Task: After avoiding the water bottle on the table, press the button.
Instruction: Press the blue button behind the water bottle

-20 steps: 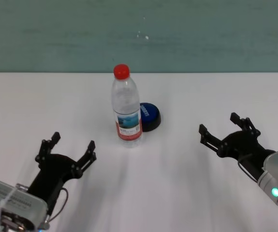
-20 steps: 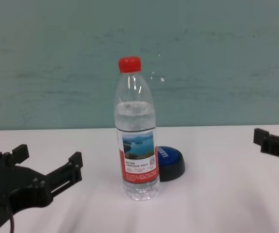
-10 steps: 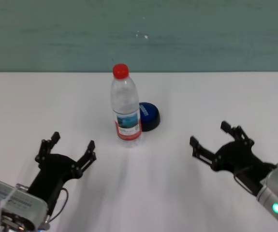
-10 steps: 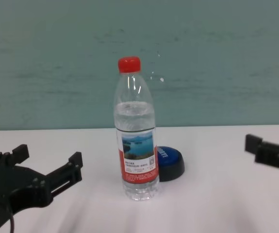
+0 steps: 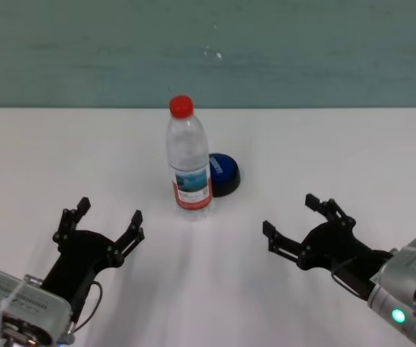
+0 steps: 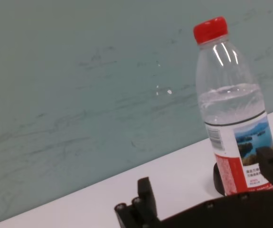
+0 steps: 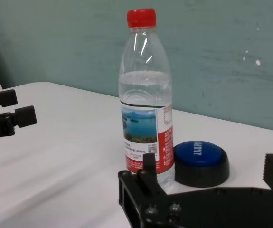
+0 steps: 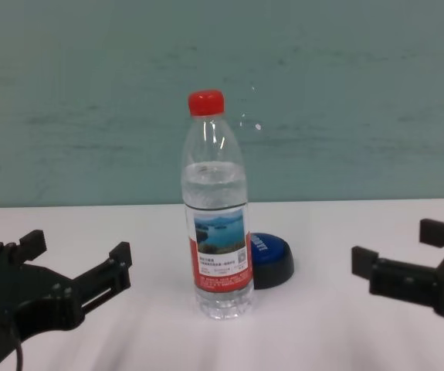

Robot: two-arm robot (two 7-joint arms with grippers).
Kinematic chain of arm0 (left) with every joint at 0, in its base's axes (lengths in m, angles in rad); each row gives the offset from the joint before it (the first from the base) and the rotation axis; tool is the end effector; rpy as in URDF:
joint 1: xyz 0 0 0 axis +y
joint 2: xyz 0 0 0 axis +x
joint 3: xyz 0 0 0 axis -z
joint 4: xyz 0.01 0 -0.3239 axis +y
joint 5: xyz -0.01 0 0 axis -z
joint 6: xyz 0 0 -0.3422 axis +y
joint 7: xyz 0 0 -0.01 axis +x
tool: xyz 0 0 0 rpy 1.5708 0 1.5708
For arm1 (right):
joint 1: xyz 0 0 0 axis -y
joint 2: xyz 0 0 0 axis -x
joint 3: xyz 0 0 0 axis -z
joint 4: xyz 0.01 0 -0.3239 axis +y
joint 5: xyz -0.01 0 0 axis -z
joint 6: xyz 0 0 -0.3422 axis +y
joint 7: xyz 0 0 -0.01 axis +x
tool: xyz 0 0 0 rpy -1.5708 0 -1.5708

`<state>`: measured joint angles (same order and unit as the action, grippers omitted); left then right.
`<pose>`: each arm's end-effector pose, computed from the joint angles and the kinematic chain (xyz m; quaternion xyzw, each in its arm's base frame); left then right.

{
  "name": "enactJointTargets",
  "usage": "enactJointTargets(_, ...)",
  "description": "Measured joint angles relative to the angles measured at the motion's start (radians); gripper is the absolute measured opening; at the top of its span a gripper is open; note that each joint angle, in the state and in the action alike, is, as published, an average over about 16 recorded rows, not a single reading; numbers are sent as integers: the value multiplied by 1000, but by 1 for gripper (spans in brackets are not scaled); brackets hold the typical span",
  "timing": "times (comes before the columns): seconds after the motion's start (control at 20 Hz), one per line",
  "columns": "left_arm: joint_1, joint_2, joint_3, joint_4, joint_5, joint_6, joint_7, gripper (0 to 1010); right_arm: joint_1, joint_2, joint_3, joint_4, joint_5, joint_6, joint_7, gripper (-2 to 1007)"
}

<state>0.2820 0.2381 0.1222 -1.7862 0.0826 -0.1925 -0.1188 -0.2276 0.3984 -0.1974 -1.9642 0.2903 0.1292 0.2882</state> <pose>0.2668 0.0182 -0.3475 0.0597 -0.1309 0.5767 0.8042 0.2770 -0.0156 -0.2794 -0.0356 0.0047 -0.4637 0.8853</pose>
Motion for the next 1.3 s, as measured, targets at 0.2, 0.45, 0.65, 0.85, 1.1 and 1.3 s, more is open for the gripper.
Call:
enactJointTargets(0.2, 0, 0, 0, 0, 0, 0, 0, 1000, 17, 6, -13, 19, 10, 3, 3, 1004)
enactJointTargets(0.45, 0, 0, 0, 0, 0, 0, 0, 1000, 29, 8, -18, 38, 23, 5, -3, 1004)
enactJointTargets(0.65, 0, 0, 0, 0, 0, 0, 0, 1000, 31, 12, -16, 47, 29, 5, -9, 1004)
enactJointTargets(0.85, 0, 0, 0, 0, 0, 0, 0, 1000, 33, 21, -6, 51, 31, 7, -13, 1004)
enactJointTargets(1.1, 0, 0, 0, 0, 0, 0, 0, 1000, 38, 35, 13, 50, 32, 14, -16, 1004)
enactJointTargets(1.3, 0, 0, 0, 0, 0, 0, 0, 1000, 48, 46, 27, 47, 32, 21, -14, 1004)
